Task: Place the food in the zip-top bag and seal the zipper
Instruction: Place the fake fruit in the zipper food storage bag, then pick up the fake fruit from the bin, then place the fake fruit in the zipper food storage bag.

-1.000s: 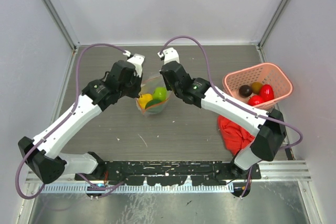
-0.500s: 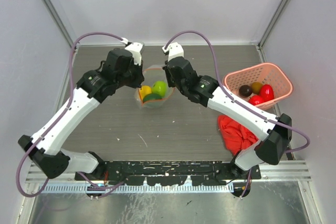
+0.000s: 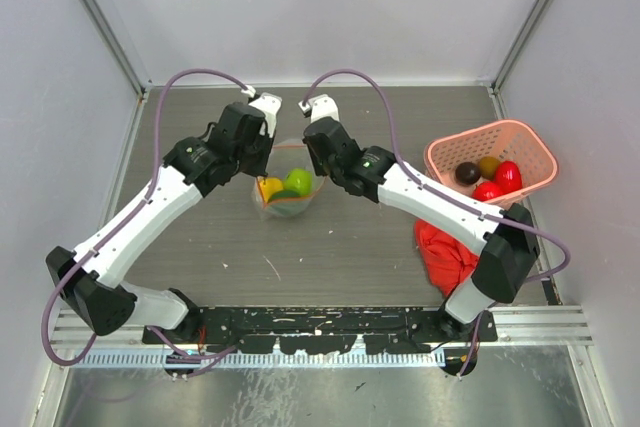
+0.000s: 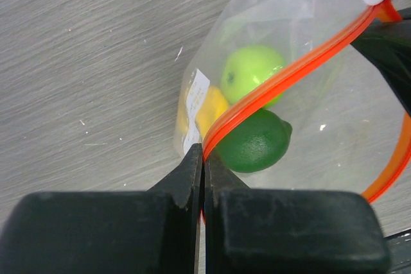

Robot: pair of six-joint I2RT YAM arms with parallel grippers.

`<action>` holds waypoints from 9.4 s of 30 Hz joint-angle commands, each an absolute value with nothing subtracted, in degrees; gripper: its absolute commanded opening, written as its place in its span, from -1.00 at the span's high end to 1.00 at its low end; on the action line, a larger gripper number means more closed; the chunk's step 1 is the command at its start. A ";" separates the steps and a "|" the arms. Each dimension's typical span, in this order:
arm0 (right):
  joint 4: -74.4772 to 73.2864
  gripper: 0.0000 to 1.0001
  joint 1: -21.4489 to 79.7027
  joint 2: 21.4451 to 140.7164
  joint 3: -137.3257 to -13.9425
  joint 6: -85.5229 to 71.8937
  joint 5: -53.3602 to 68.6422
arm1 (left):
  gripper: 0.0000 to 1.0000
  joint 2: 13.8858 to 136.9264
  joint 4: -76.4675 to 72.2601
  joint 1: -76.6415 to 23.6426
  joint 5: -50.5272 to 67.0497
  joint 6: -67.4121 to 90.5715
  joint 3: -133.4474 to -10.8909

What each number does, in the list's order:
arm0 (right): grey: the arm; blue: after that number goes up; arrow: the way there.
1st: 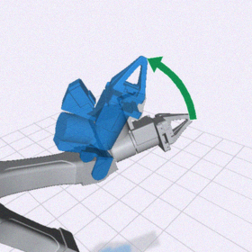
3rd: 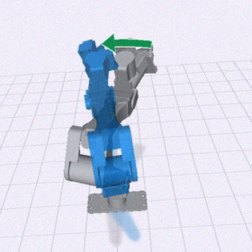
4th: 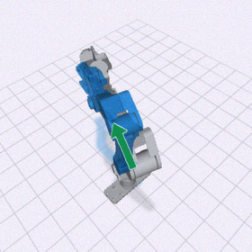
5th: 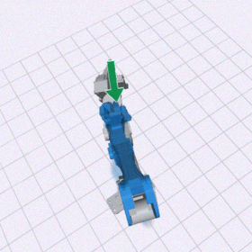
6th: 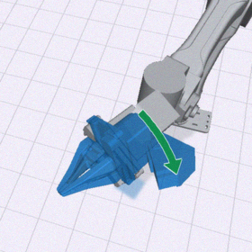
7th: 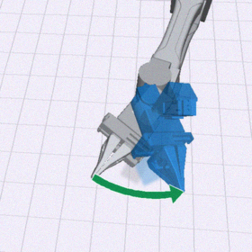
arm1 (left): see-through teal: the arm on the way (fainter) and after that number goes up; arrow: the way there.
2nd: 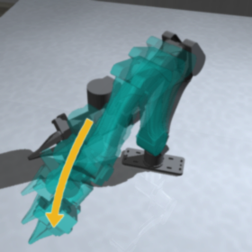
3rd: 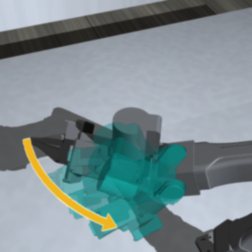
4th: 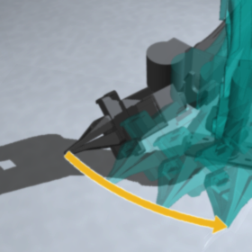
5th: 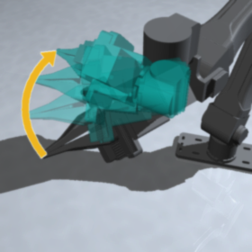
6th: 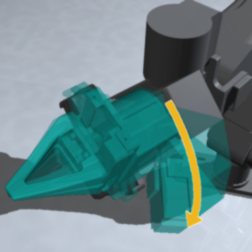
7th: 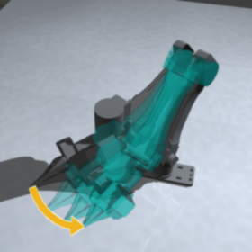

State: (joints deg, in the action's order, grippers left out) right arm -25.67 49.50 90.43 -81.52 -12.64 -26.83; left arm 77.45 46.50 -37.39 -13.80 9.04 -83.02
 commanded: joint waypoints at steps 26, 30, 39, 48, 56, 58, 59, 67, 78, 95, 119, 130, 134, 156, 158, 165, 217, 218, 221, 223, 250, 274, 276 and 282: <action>-50.28 -0.41 26.82 73.06 -84.46 -17.51 -13.01 | 1.00 74.73 43.18 -37.10 -15.29 7.91 -79.80; -51.37 -0.55 17.28 71.25 -82.74 -16.77 -10.00 | 1.00 74.54 43.09 -37.30 -15.29 8.00 -79.62; -52.73 -0.82 1.63 72.28 -79.70 -18.32 -10.09 | 1.00 74.05 43.02 -37.96 -16.29 7.57 -79.37; -52.73 -1.00 -5.22 77.03 -79.38 -25.31 -10.87 | 1.00 74.11 43.17 -39.49 -17.91 6.95 -79.23; -52.03 -1.00 -5.35 83.49 -80.21 -25.35 -14.70 | 1.00 73.93 43.08 -39.62 -18.01 6.94 -79.14; -53.75 -1.00 -5.51 85.02 -80.41 -25.63 -15.97 | 1.00 73.98 43.09 -39.64 -18.01 6.92 -79.14; -54.60 -1.00 -5.69 85.60 -80.43 -26.34 -16.97 | 1.00 74.00 43.07 -39.59 -18.02 6.94 -79.14; -46.00 -1.00 -8.92 84.41 -74.42 -24.90 -20.46 | 1.00 73.72 43.08 -39.77 -18.10 6.85 -79.10; -37.44 -1.00 -12.74 91.36 -70.95 -22.63 -23.42 | 1.00 73.63 43.00 -39.89 -18.06 6.86 -79.01; -34.86 -1.00 -14.07 98.09 -67.41 -21.80 -13.00 | 1.00 74.17 42.98 -39.88 -17.46 6.90 -78.98; -39.42 -0.16 -14.10 96.75 -68.74 -22.81 -6.61 | 1.00 73.99 42.79 -39.90 -16.72 7.01 -78.79; -44.32 0.05 -14.11 87.44 -73.21 -23.36 -8.72 | 1.00 74.18 42.71 -39.90 -16.16 7.06 -78.83; -45.23 0.08 -13.93 83.16 -73.70 -24.19 -9.01 | 1.00 74.17 42.74 -39.90 -15.77 7.28 -78.83; -43.66 0.13 14.02 69.98 -80.97 -25.18 -11.25 | 1.00 74.36 42.83 -39.89 -14.85 7.53 -79.01; -42.09 0.13 17.90 69.60 -80.85 -24.98 -11.27 | 1.00 74.44 42.80 -39.89 -14.85 7.55 -79.01; -32.57 0.13 31.37 68.71 -77.89 -23.56 -9.99 | 1.00 74.62 42.82 -39.87 -14.44 7.72 -79.01; 11.56 -0.85 56.24 86.37 -61.50 -27.90 -19.92 | 1.00 75.24 42.91 -39.64 -9.84 9.07 -79.35; 11.45 -0.91 56.21 86.47 -61.64 -27.93 -19.99 | 1.00 75.16 42.89 -39.59 -9.84 9.09 -79.34; 10.91 -0.99 56.21 86.72 -62.16 -28.04 -20.01 | 1.00 75.15 42.91 -39.59 -9.84 9.19 -79.36; 10.52 -1.00 56.25 86.82 -62.45 -28.02 -19.75 | 1.00 75.09 42.91 -39.64 -9.84 9.18 -79.41; -11.37 -0.37 56.20 76.88 -58.33 -33.27 -24.80 | 1.00 75.59 43.33 -39.62 -10.82 9.40 -79.61; -31.80 0.99 56.24 84.38 -81.73 -37.54 -21.64 | 1.00 75.96 45.39 -39.22 -14.22 9.83 -80.76; -36.71 0.99 56.12 86.71 -85.97 -38.25 -23.27 | 1.00 75.92 45.52 -39.14 -14.24 9.92 -80.85; -50.03 0.99 51.87 92.87 -92.45 -41.85 -26.26 | 1.00 75.43 45.70 -39.10 -14.28 9.86 -81.02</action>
State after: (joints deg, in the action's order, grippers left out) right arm -39.24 54.92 90.45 -89.43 -38.59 -22.98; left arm 76.12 46.26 -39.33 -13.28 9.63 -78.50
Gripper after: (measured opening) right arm 0.039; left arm 0.006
